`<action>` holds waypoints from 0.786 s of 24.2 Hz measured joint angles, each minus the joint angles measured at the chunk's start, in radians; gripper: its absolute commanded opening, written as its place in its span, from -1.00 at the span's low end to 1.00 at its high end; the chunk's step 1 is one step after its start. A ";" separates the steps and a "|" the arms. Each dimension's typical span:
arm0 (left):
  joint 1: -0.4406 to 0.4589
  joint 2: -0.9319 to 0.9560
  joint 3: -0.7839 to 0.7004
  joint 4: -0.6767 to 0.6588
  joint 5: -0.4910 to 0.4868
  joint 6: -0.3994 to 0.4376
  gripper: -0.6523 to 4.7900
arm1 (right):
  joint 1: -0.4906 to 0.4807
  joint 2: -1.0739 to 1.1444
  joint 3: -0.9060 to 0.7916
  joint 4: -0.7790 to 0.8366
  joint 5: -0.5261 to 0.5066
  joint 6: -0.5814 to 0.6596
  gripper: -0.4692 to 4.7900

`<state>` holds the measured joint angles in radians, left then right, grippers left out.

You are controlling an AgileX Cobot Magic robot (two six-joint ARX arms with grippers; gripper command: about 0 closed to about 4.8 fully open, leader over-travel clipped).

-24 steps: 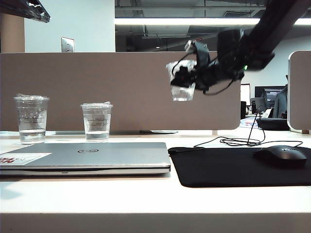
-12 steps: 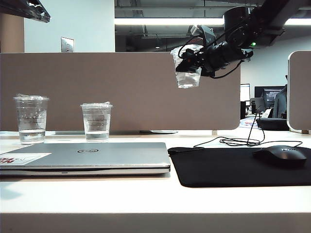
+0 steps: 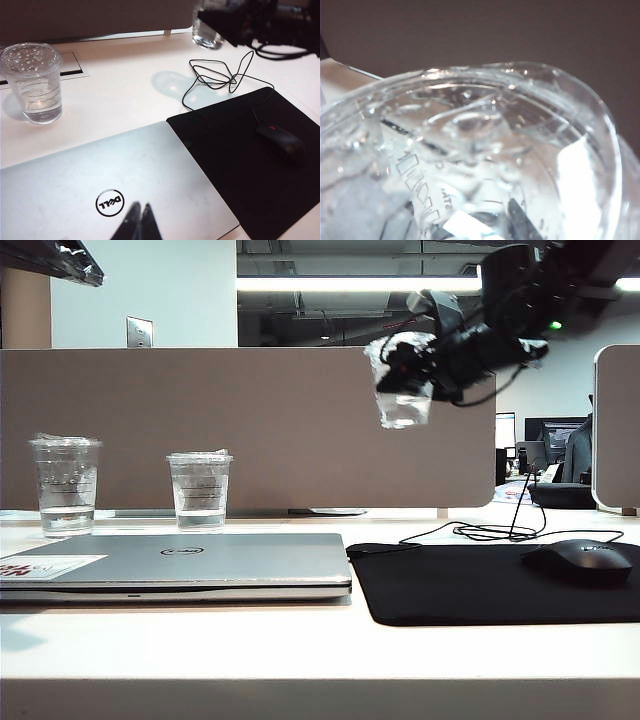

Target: Pick up the coffee cup on the right and place it on the right side of the laptop.

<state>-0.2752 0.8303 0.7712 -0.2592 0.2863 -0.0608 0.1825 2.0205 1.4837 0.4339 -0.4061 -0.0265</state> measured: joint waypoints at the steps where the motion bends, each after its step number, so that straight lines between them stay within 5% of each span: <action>1: 0.000 0.000 0.000 0.000 0.000 0.000 -0.78 | -0.002 -0.018 -0.060 0.037 0.006 0.000 0.14; 19: 0.000 0.000 0.000 0.000 0.000 0.000 -0.78 | 0.044 -0.089 -0.670 0.545 0.004 0.084 0.14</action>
<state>-0.2752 0.8303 0.7712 -0.2592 0.2863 -0.0608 0.2268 1.9316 0.8139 0.9787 -0.4019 0.0574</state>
